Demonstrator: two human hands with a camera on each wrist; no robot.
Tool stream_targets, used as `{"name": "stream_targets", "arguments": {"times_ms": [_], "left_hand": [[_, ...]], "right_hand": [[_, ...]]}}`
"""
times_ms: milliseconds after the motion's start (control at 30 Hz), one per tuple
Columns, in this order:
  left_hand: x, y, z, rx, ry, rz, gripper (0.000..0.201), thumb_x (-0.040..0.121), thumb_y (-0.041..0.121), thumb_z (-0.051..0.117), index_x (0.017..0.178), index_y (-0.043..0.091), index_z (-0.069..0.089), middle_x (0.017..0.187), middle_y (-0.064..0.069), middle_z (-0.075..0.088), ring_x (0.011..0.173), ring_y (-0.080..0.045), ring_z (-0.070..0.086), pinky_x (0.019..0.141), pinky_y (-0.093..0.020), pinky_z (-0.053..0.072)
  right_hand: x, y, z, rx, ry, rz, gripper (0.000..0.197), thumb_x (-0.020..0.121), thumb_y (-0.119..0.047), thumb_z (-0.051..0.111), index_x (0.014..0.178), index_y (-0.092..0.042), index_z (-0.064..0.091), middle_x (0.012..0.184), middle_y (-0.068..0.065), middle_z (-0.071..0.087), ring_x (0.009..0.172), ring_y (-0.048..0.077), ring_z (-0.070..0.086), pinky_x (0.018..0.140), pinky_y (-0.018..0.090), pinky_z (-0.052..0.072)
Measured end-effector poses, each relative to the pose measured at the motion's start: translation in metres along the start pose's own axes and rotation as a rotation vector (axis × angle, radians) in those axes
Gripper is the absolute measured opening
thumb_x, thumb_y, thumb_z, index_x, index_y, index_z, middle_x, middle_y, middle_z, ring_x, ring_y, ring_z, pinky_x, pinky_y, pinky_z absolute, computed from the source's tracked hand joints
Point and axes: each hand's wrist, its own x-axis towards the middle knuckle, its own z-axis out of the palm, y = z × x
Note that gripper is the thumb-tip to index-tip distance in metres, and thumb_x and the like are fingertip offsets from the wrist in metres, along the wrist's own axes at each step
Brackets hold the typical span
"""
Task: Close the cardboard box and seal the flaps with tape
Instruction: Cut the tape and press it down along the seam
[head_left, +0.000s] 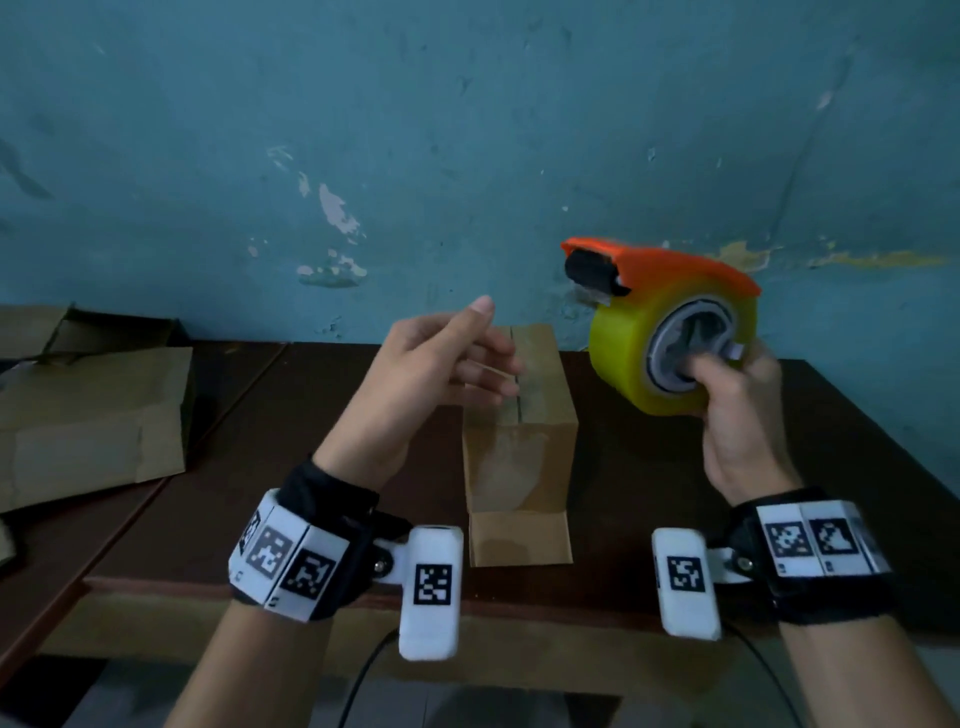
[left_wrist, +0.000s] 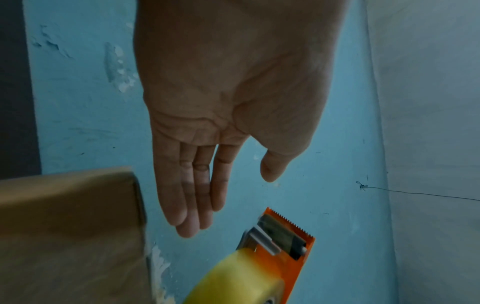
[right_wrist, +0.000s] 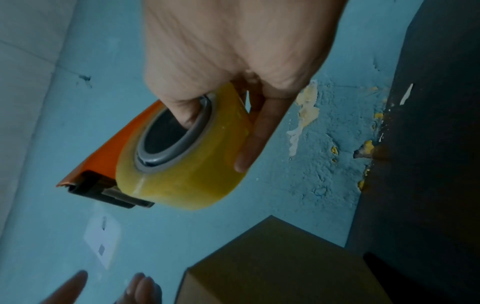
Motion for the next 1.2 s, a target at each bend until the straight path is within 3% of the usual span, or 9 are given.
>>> {"name": "stream_targets", "arguments": {"times_ms": [67,200,333,433,600,833,933,1067,1200], "left_hand": [[0.0,-0.002,0.004,-0.017,-0.045,-0.029,0.054,0.102,0.048,0.05,0.099,-0.002,0.069,0.095,-0.024,0.077,0.081,-0.033,0.074,0.083,-0.046,0.061],[-0.002,-0.001,0.009,-0.072,-0.165,-0.061,0.069,0.095,0.059,0.051,0.107,-0.007,0.068,0.102,-0.026,0.075,0.091,-0.035,0.075,0.091,-0.049,0.061],[-0.005,0.003,0.014,-0.212,-0.263,-0.077,0.073,0.089,0.063,0.052,0.105,-0.006,0.068,0.104,-0.027,0.075,0.095,-0.035,0.076,0.085,-0.04,0.063],[-0.005,0.001,0.019,-0.293,-0.259,-0.062,0.067,0.091,0.053,0.052,0.103,-0.012,0.065,0.099,-0.027,0.075,0.086,-0.028,0.077,0.077,-0.033,0.064],[-0.004,-0.004,0.015,-0.338,-0.245,-0.007,0.056,0.088,0.038,0.058,0.104,-0.015,0.063,0.092,-0.023,0.077,0.077,-0.022,0.078,0.074,-0.031,0.065],[-0.005,-0.01,0.011,-0.324,-0.257,0.026,0.072,0.083,0.038,0.061,0.113,-0.028,0.053,0.087,-0.019,0.078,0.073,-0.02,0.078,0.069,-0.027,0.064],[-0.005,-0.012,0.01,-0.37,-0.276,-0.002,0.066,0.083,0.037,0.058,0.107,-0.024,0.057,0.085,-0.017,0.078,0.071,-0.018,0.078,0.067,-0.024,0.064],[-0.004,-0.015,0.008,-0.425,-0.237,-0.057,0.037,0.096,0.025,0.05,0.092,-0.002,0.075,0.085,-0.019,0.078,0.069,-0.017,0.078,0.063,-0.023,0.063],[-0.003,-0.016,0.003,-0.31,-0.149,-0.048,0.035,0.105,0.017,0.047,0.09,-0.004,0.07,0.078,-0.016,0.076,0.063,-0.017,0.075,0.06,-0.024,0.062]], "right_hand": [[0.0,0.001,0.001,-0.026,-0.022,-0.046,0.031,0.089,0.007,0.059,0.115,-0.01,0.065,0.104,0.001,0.072,0.103,0.014,0.07,0.084,0.027,0.056],[-0.001,0.0,0.002,-0.058,-0.052,-0.106,0.032,0.089,0.004,0.062,0.113,-0.017,0.064,0.11,0.007,0.069,0.109,0.02,0.068,0.096,0.039,0.054],[-0.002,-0.002,0.008,-0.083,-0.063,-0.149,0.035,0.086,0.002,0.064,0.107,-0.025,0.063,0.104,0.0,0.068,0.104,0.015,0.067,0.094,0.038,0.054],[-0.003,-0.001,0.012,-0.088,-0.054,-0.174,0.035,0.085,0.002,0.064,0.113,-0.019,0.062,0.1,-0.008,0.068,0.101,0.012,0.067,0.091,0.033,0.054],[-0.005,0.001,0.016,-0.076,-0.084,-0.215,0.04,0.084,0.002,0.063,0.121,-0.012,0.057,0.103,-0.005,0.065,0.103,0.013,0.067,0.088,0.03,0.054],[-0.003,-0.004,0.014,-0.001,-0.165,-0.232,0.052,0.083,0.019,0.058,0.128,-0.006,0.049,0.105,0.001,0.063,0.098,0.007,0.068,0.082,0.02,0.054],[-0.003,-0.004,0.017,0.109,-0.153,-0.241,0.055,0.077,0.015,0.063,0.127,-0.004,0.048,0.105,0.006,0.063,0.098,0.013,0.069,0.082,0.027,0.056],[-0.002,-0.01,0.019,0.182,-0.184,-0.259,0.054,0.069,-0.004,0.069,0.121,-0.008,0.052,0.104,0.007,0.065,0.099,0.02,0.068,0.087,0.035,0.056],[-0.002,-0.011,0.015,0.203,-0.302,-0.246,0.062,0.071,-0.011,0.066,0.128,-0.001,0.046,0.108,0.012,0.06,0.102,0.022,0.065,0.089,0.036,0.053]]}}
